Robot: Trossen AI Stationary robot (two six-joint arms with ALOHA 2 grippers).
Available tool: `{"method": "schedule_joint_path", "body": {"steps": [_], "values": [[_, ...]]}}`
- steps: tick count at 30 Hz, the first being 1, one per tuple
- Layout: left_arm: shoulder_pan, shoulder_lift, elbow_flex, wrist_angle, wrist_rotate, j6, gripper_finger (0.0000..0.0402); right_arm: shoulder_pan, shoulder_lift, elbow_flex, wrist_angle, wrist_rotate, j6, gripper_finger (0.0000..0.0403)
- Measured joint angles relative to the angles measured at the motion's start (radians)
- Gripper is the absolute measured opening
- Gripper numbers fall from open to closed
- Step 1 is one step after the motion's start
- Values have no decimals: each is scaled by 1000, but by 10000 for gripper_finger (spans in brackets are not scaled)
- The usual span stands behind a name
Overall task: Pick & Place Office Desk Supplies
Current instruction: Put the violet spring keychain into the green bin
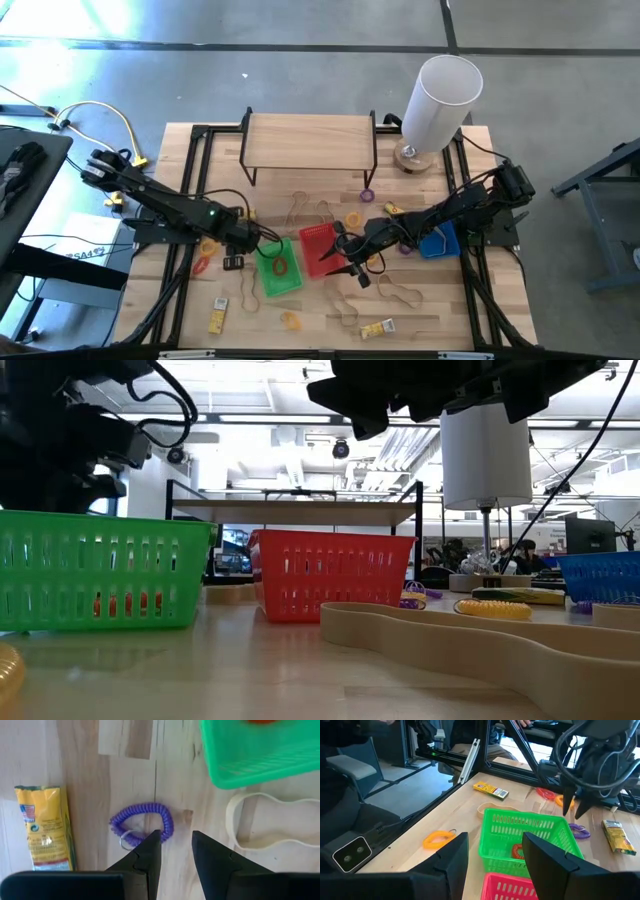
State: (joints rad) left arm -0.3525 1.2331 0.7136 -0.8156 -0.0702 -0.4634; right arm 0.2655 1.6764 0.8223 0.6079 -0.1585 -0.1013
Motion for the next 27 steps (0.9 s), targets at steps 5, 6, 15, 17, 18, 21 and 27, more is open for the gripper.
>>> {"method": "schedule_joint_path", "body": {"steps": [5, 6, 15, 17, 18, 21, 27], "values": [[23, 0, -33, 25, -15, 1, 104, 0, 0, 0, 0, 0, 0, 174], [26, 0, -37, 33, -15, 1, 104, 0, 0, 0, 0, 0, 0, 174], [29, 29, -45, 96, -11, 3, 104, 0, 0, 0, 1, 0, 0, 174], [26, 47, -45, 102, -12, 2, 104, 0, 0, 0, 0, 0, 0, 174], [26, 58, -45, 102, -11, 2, 104, 0, 0, 0, 0, 0, 0, 174], [26, 94, -45, 103, -11, 2, 104, 0, 0, 0, -2, 0, 4, 174], [26, 161, -45, 117, -9, -12, 104, 0, 0, 0, -5, 0, 4, 174]]}}
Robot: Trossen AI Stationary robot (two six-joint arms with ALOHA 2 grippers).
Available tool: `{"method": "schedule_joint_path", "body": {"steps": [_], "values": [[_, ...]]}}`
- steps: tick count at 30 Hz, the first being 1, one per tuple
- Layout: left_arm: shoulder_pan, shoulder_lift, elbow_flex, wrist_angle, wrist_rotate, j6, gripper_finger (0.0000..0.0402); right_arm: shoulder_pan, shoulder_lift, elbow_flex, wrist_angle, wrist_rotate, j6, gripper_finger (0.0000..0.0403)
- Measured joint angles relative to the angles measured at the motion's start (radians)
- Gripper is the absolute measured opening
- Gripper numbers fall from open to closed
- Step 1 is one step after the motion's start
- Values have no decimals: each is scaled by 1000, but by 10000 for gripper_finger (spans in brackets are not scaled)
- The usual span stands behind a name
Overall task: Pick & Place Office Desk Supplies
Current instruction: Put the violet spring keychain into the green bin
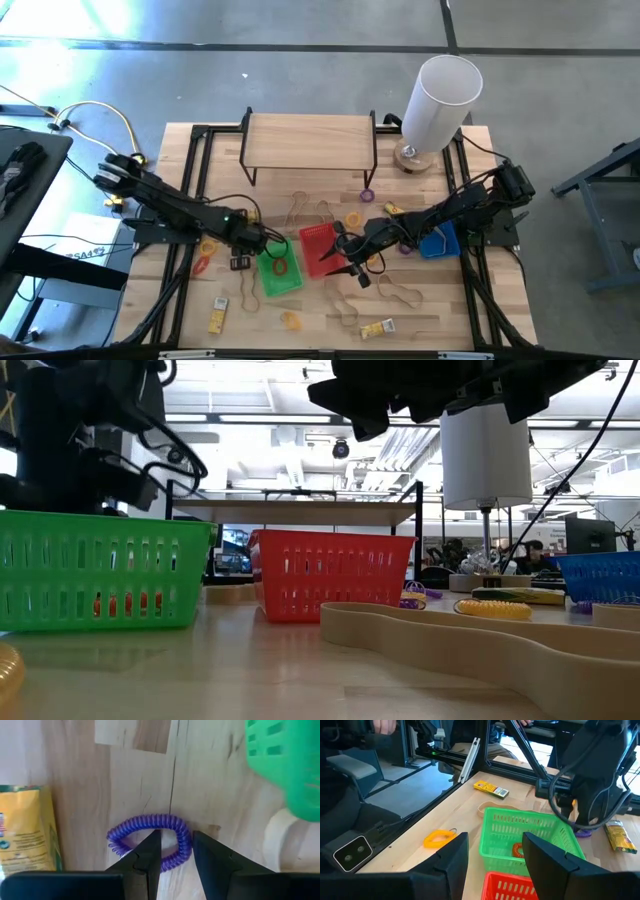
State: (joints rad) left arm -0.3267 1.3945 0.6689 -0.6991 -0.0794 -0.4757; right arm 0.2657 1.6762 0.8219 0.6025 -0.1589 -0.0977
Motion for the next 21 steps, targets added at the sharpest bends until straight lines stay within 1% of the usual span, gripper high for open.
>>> {"method": "schedule_joint_path", "body": {"steps": [6, 11, 14, 19, 21], "values": [[0, 54, 4, 13, 1, -4, 104, 0, 0, 0, 0, 0, 0, 174], [-1, 63, 3, 15, 1, -35, 99, 0, 0, 0, 0, 0, 0, 174], [-1, 64, 3, 10, 2, -59, 78, 0, 0, 0, 0, 0, 0, 174], [-1, 65, 3, 9, 14, -75, 16, 0, 0, 0, -1, 0, 0, 174], [-1, 65, 3, 8, 23, -83, 9, 0, 0, 0, -1, 0, 0, 174]]}}
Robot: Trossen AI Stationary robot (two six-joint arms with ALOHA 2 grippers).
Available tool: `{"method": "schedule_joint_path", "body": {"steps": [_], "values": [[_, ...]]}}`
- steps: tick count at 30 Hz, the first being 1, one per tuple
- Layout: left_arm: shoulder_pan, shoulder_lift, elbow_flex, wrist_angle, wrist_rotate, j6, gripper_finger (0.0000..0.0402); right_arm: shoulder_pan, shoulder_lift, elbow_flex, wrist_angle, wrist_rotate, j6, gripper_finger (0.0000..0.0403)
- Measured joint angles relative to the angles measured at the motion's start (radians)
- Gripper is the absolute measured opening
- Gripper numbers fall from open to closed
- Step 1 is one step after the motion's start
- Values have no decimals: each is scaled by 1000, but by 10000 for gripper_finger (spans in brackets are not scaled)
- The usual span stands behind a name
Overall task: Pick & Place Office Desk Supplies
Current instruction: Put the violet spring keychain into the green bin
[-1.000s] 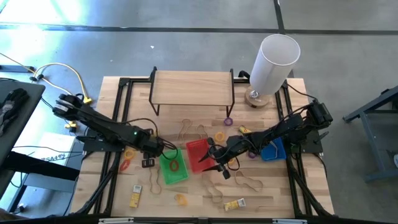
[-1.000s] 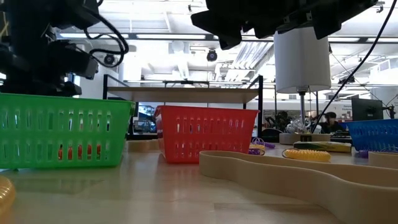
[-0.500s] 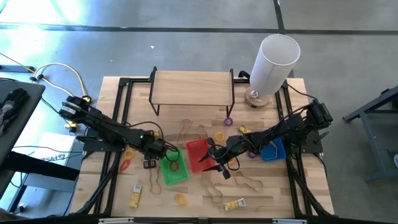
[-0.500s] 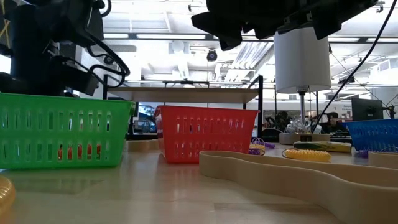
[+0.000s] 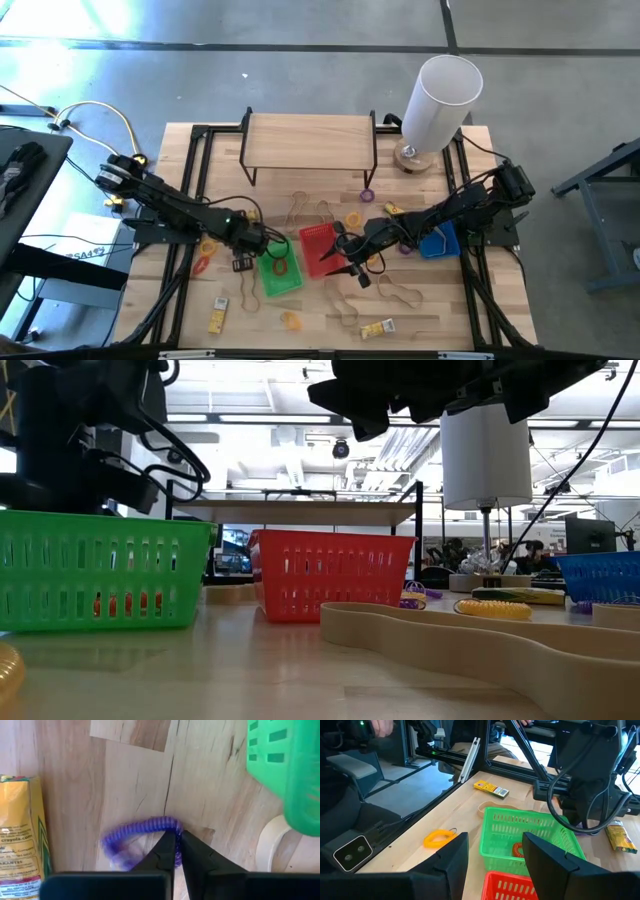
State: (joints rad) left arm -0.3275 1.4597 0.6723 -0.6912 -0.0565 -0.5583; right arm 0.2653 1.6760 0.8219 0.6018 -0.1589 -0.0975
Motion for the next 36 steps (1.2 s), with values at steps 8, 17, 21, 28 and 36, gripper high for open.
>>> {"method": "schedule_joint_path", "body": {"steps": [8, 17, 21, 28, 36], "values": [[0, -36, 63, -150, 7, -42, 6, 0, 0, 0, 0, 0, 0, 174], [0, -81, 290, -406, 8, -56, 5, 0, 0, 0, -3, 0, 0, 174], [0, -81, 387, -473, 8, -56, 5, 0, 0, 0, -5, 0, 0, 174], [-29, -82, 523, -461, -5, 25, 5, 0, 0, 0, -8, 0, 0, 174], [-97, -74, 551, -183, -28, 183, 5, 0, 0, 0, -16, 0, 0, 174]]}}
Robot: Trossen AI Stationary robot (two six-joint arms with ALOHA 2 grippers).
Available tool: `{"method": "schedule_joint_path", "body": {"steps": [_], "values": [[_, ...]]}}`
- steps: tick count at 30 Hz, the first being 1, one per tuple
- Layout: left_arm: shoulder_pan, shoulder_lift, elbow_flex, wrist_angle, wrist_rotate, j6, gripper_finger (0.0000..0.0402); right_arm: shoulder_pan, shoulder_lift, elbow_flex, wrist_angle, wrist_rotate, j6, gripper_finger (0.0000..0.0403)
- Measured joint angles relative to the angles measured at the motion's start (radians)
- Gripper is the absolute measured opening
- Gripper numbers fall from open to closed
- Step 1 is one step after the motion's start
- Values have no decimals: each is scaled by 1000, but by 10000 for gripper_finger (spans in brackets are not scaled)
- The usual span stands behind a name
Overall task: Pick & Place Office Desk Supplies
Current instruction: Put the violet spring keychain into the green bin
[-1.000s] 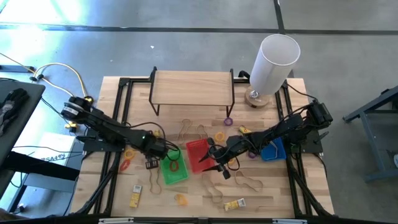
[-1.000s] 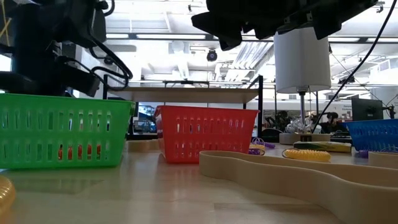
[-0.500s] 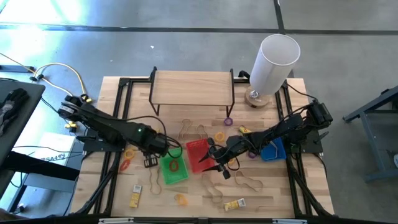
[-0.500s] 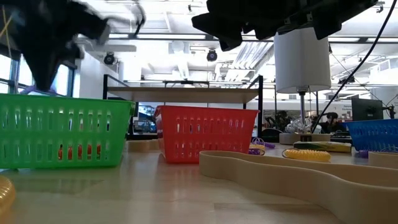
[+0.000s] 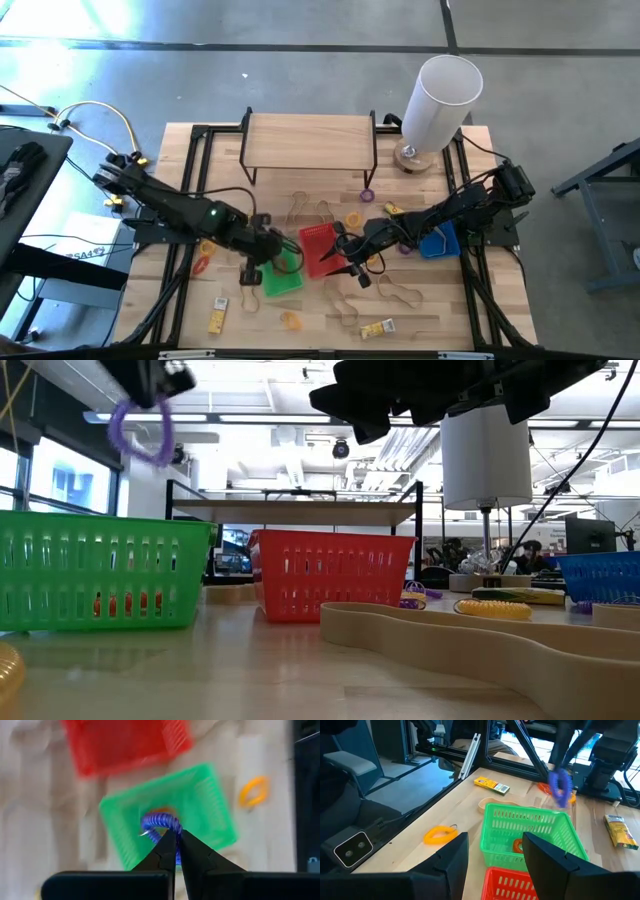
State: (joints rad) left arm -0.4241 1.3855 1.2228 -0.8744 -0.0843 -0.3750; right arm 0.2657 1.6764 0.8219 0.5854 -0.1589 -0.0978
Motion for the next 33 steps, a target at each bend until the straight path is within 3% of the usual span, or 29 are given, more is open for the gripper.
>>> {"method": "schedule_joint_path", "body": {"steps": [13, 25, 33], "values": [[-17, 86, -67, 131, 35, 99, 5, 1, 0, 1, 0, -1, 22, 174], [10, 90, -211, 246, 40, 98, 5, 3, 0, 1, 0, -1, 23, 174], [15, 90, -221, 244, 40, 128, 17, 3, 0, 1, 1, -1, 23, 174]]}}
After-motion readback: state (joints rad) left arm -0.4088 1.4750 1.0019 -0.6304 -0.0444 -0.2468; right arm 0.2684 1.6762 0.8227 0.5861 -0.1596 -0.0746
